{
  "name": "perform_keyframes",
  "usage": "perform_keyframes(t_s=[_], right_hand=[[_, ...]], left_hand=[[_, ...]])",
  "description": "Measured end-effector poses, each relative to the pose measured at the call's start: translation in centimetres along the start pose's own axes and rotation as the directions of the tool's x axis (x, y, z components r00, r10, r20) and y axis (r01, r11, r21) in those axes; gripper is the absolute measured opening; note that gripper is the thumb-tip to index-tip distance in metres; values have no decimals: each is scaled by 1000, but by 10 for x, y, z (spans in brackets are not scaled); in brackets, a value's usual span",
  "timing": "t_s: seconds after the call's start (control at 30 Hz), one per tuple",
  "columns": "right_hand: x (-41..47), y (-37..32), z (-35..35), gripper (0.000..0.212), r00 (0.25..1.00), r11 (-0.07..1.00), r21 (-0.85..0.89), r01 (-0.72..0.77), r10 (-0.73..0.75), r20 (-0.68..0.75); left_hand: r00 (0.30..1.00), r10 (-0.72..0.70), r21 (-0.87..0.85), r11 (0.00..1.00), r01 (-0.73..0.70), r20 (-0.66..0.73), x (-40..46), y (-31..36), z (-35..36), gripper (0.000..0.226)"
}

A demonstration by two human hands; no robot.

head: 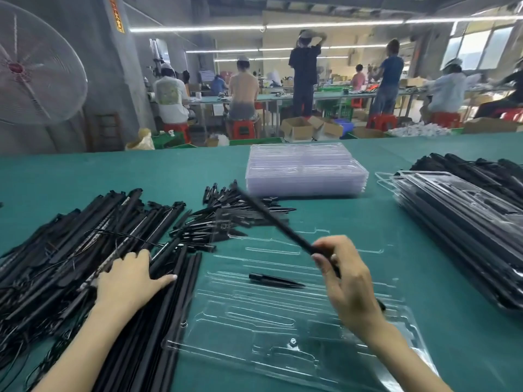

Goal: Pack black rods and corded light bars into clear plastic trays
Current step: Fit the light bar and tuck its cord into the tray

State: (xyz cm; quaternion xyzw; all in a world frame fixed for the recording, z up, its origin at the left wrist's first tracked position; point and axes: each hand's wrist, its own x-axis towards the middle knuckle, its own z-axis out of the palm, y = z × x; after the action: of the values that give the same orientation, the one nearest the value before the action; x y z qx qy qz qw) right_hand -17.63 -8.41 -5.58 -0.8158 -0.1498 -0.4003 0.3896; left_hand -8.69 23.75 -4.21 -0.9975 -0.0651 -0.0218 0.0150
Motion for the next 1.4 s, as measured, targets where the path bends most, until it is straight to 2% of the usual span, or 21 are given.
perform_keyframes(t_s=[0.1, 0.17, 0.23, 0.3, 0.37, 0.43, 0.5, 0.6, 0.67, 0.7, 0.77, 0.8, 0.83, 0.87, 0.97, 1.0, 1.03, 1.07, 1.2, 1.3, 1.4], right_hand=[[14, -11, -11, 24, 978, 974, 220, -59, 101, -184], [23, -16, -16, 25, 933, 916, 384, -115, 232, -276], [30, -19, -17, 20, 847, 720, 677, -154, 448, -285], [30, -19, -13, 19, 761, 481, 860, -169, 619, -196], [22, -20, -5, 18, 692, 369, 900, -233, 713, -114], [7, -18, 2, 15, 613, 273, 913, -304, 789, -32], [-8, -14, 7, 13, 537, 167, 917, -363, 841, 59], [-24, -11, 8, 13, 442, -16, 909, -417, 870, 218], [-28, -10, 4, 16, 369, -114, 840, -531, 861, 350], [-29, -9, -1, 22, 323, -138, 763, -632, 847, 421], [-25, -10, -13, 39, 241, -89, 472, -877, 768, 593], [-21, -11, -19, 48, 217, 7, 300, -954, 708, 672], [-17, -11, -22, 53, 228, 140, 181, -973, 667, 709], [-10, -12, -22, 54, 293, 277, 139, -951, 654, 697], [13, -8, -5, 41, 643, 650, 158, -743, 630, 436], [20, -3, 5, 32, 731, 759, 74, -647, 589, 345], [27, 2, 13, 24, 779, 834, -70, -548, 538, 322], [33, 8, 21, 17, 786, 866, -207, -454, 499, 364], [41, 21, 44, 17, 681, 837, -516, -184, 486, 547], [42, 19, 54, 18, 699, 808, -589, -17, 431, 571], [43, 19, 59, 19, 702, 807, -585, 82, 370, 608]], left_hand=[[998, -44, 15, 999, 43, 49, -6, 6, -5, 82], [997, -4, 7, 1000, 4, -79, -13, 18, -9, 76], [944, 157, -147, 967, -206, -292, -22, 39, -15, 62], [843, 368, -307, 812, -497, -392, -36, 67, -21, 57], [725, 566, -269, 684, -679, -393, -49, 94, -22, 61], [622, 672, -113, 637, -762, -402, -56, 118, -15, 68], [582, 716, 17, 636, -771, -386, -61, 135, -3, 70], [531, 721, 47, 610, -791, -445, -64, 144, 13, 57], [541, 700, -11, 607, -794, -466, -60, 141, 27, 46], [577, 687, -66, 617, -784, -442, -58, 138, 32, 43], [670, 635, -208, 648, -733, -385, -53, 133, 39, 39], [701, 610, -266, 653, -709, -370, -50, 131, 42, 40], [716, 604, -289, 657, -696, -351, -47, 130, 43, 41], [718, 609, -306, 650, -696, -339, -44, 129, 45, 43], [745, 576, -460, 589, -664, -337, -40, 129, 41, 42], [762, 551, -500, 580, -643, -341, -39, 127, 42, 40], [776, 532, -507, 591, -627, -340, -40, 125, 44, 40], [783, 525, -492, 612, -620, -333, -42, 124, 44, 42], [789, 557, -425, 668, -611, -258, -51, 125, 42, 65], [794, 580, -420, 685, -596, -180, -55, 125, 39, 67], [780, 593, -411, 671, -617, -202, -57, 121, 37, 60]])
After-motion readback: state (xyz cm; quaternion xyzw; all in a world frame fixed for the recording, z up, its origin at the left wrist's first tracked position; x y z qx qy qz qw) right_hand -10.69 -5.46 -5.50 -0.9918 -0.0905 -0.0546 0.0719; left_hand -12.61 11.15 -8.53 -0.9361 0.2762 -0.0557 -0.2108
